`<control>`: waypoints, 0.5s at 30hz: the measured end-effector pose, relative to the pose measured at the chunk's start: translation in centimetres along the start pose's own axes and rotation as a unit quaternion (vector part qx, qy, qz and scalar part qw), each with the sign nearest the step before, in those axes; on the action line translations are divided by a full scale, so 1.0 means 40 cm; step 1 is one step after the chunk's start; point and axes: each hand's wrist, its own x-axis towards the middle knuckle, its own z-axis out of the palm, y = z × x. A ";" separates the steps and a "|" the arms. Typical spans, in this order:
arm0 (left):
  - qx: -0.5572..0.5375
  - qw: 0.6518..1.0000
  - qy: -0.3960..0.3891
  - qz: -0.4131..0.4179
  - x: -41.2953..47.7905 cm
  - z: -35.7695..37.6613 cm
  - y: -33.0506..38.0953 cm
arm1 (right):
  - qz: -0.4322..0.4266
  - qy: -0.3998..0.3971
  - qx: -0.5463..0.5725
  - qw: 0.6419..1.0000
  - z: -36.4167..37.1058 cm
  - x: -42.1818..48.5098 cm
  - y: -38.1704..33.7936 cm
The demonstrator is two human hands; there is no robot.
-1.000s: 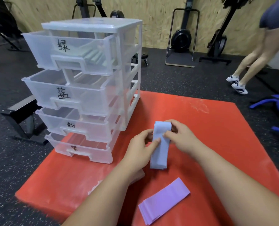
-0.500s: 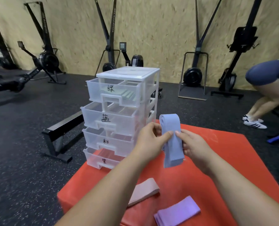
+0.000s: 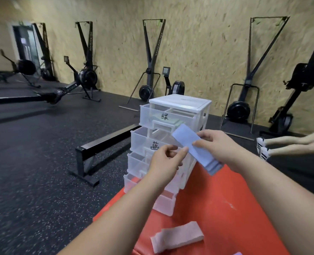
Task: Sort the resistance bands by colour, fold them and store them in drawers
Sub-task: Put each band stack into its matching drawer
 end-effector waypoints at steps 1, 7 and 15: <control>0.015 1.000 0.009 -0.004 0.006 -0.023 -0.009 | -0.003 -0.002 -0.025 1.000 0.004 0.028 -0.018; 0.143 0.987 0.065 -0.015 0.055 -0.150 -0.064 | 0.001 -0.063 -0.114 0.992 0.062 0.191 -0.097; 0.276 0.951 0.140 0.018 0.120 -0.204 -0.178 | 0.003 -0.118 -0.145 0.982 0.165 0.350 -0.086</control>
